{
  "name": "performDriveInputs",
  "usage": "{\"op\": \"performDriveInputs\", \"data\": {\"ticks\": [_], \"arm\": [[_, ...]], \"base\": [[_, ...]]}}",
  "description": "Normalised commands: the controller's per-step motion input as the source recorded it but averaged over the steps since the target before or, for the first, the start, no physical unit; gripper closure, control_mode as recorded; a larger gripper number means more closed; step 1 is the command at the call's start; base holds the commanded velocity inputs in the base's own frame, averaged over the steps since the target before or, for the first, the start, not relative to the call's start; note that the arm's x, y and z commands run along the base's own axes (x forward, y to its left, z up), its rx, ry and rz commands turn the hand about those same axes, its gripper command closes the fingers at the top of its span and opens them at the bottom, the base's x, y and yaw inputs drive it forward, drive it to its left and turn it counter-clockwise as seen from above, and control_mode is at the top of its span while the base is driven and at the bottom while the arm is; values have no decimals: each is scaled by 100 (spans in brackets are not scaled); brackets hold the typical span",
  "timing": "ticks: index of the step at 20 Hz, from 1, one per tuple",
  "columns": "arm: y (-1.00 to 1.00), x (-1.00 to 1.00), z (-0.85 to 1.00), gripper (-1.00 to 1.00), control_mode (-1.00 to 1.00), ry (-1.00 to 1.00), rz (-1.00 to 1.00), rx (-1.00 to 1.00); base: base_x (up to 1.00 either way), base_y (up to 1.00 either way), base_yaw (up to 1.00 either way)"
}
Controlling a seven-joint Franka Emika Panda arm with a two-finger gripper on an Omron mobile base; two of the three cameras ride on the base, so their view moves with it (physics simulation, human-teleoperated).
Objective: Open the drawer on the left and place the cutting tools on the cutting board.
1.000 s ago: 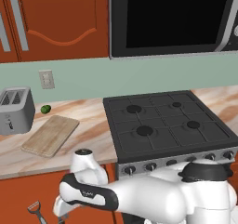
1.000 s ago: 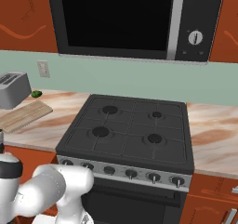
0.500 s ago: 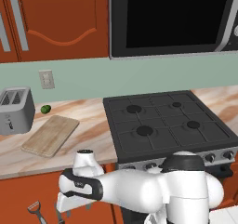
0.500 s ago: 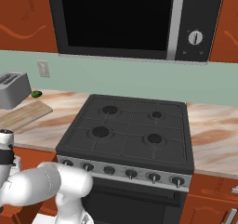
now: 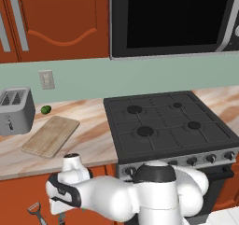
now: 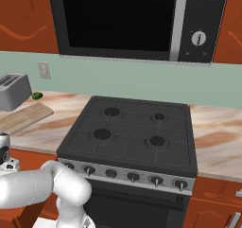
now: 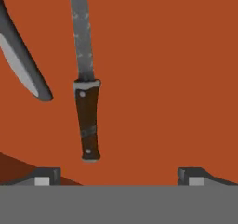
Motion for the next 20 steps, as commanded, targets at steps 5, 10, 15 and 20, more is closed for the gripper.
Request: {"op": "performDriveInputs", "data": {"ticks": [5, 10, 15, 20], "arm": [[28, 0, -28, -100, -100, 0, -4, -11], [29, 0, -37, -100, -100, 0, -5, -6], [16, 0, -30, -100, -100, 0, -3, -8], [12, 0, -25, -100, -100, 0, -2, -9]], "base": [[0, 0, 0], [0, 0, 0], [0, 0, 0], [0, 0, 0]]}}
